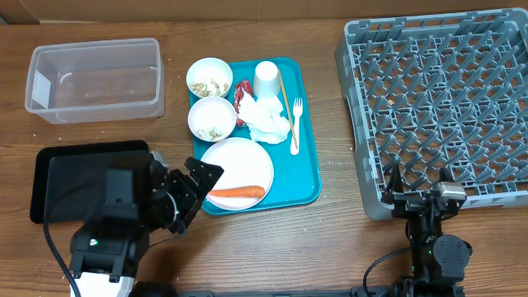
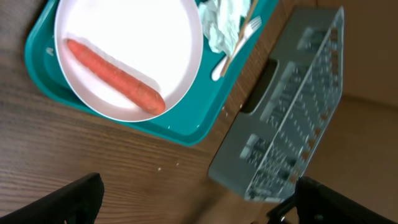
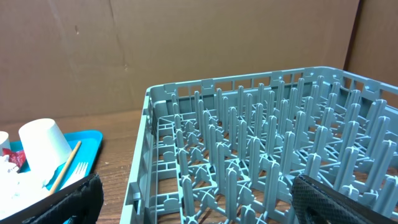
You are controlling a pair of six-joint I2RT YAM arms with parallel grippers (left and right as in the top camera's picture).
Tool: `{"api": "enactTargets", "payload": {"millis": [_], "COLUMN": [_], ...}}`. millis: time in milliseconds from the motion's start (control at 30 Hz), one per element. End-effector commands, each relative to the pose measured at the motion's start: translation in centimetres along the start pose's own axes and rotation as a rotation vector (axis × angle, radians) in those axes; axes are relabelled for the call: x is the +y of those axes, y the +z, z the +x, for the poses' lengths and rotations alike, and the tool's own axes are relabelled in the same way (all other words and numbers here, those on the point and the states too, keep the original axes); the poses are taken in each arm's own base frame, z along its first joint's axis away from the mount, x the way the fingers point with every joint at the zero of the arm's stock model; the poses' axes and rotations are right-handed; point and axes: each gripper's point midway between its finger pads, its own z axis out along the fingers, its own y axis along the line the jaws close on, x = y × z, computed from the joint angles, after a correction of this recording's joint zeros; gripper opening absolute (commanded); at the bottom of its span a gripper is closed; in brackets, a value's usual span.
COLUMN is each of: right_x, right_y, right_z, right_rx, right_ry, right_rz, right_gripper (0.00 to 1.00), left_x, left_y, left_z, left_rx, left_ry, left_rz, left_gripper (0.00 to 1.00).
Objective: Sort waste into correct bins and load items into the dishwasher rack
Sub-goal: 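Move the left gripper over the white plate and grasp the carrot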
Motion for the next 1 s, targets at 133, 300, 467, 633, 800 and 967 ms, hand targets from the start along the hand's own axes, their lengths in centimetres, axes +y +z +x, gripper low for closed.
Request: {"api": "enactTargets", "payload": {"millis": [133,300,467,633,800,967], "right_x": [-0.2,-0.2,-0.2,-0.2,-0.2,-0.2], "right_y": [0.0,0.0,0.0,0.0,0.0,0.0], "right_z": [0.2,0.2,0.2,0.2,0.2,0.2], "right_rx": [-0.004,-0.004,-0.004,-0.004,-0.004,-0.004], "right_ry": [-0.001,-0.001,-0.001,-0.001,-0.001,-0.001], "right_rz": [0.009,0.009,0.009,0.009,0.009,0.009], "right_gripper": [1.0,1.0,1.0,1.0,1.0,1.0], "left_x": [0.6,1.8,1.7,2.0,4.4,4.6], "left_y": [1.9,4.3,8.5,11.9,13.5,13.8], "left_z": [-1.4,-0.8,-0.8,-0.4,-1.2,-0.7], "left_rx": [-0.111,-0.035,0.067,0.103,-0.03,-0.098], "left_ry": [-0.357,-0.426,-0.447,-0.421,-0.388,-0.392], "left_rz": [-0.095,-0.189,-0.231,-0.268,-0.379,-0.404], "left_gripper": [1.0,1.0,1.0,1.0,1.0,1.0]}}
